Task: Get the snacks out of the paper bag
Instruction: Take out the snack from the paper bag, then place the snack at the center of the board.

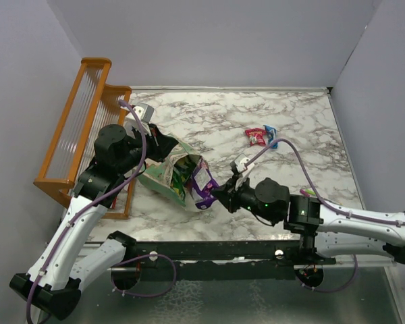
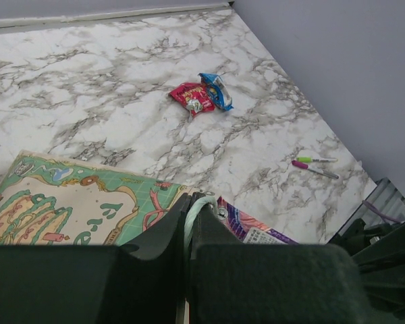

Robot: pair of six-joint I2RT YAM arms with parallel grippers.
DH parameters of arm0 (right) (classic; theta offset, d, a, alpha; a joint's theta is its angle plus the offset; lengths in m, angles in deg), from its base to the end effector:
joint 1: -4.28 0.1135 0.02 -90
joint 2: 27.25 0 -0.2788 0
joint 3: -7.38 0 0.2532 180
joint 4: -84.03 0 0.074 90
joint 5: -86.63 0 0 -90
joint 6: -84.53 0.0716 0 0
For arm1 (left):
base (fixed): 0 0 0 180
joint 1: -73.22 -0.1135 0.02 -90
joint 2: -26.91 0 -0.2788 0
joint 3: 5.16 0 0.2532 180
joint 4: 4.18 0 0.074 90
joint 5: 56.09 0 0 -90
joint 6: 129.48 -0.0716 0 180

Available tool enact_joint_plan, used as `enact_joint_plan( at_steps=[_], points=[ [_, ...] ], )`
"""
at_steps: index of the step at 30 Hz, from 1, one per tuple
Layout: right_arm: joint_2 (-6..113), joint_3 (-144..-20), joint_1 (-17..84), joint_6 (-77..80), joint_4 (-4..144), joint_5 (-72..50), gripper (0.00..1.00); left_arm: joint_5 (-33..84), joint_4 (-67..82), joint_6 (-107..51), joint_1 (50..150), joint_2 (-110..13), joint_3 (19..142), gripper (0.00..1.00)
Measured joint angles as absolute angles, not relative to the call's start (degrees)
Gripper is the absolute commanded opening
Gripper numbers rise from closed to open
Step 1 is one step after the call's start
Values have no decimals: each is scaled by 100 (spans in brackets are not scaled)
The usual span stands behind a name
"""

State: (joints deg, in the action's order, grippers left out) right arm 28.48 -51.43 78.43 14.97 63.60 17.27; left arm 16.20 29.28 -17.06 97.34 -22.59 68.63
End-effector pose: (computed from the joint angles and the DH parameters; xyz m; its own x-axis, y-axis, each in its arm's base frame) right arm 0.0927 0.2340 0.3155 -0.3586 -0.0665 -0.9311 -0.7290 0.6430 0.2348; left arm 0.1829 -0.1057 0.4070 -0.3875 -0.2246 -0.8941 0.5578 0.7151 -0.4213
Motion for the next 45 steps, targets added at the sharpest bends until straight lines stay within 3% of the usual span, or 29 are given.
enact_joint_plan(
  at_steps=[8, 15, 25, 29, 45],
  points=[
    [1814, -5019, 7843, 1410, 5601, 1854, 1, 1620, 2926, -1730, 9734, -2259, 6863, 0],
    [1167, -5032, 7843, 1427, 4862, 2767, 1, 1559, 2797, -1763, 9734, -2261, 6847, 0],
    [1934, -5458, 7841, 1829, 4071, 5220, 1, 1401, 2615, -1892, 9734, -2401, 6841, 0],
    [2415, -5532, 7627, 1854, 3990, 5655, 1, 1401, 2441, -2001, 9734, -2401, 6810, 0],
    [4365, -6249, 2965, 2009, 4121, 3596, 1, 1541, 1584, -2517, 10132, -1966, 5849, 0]
  ],
)
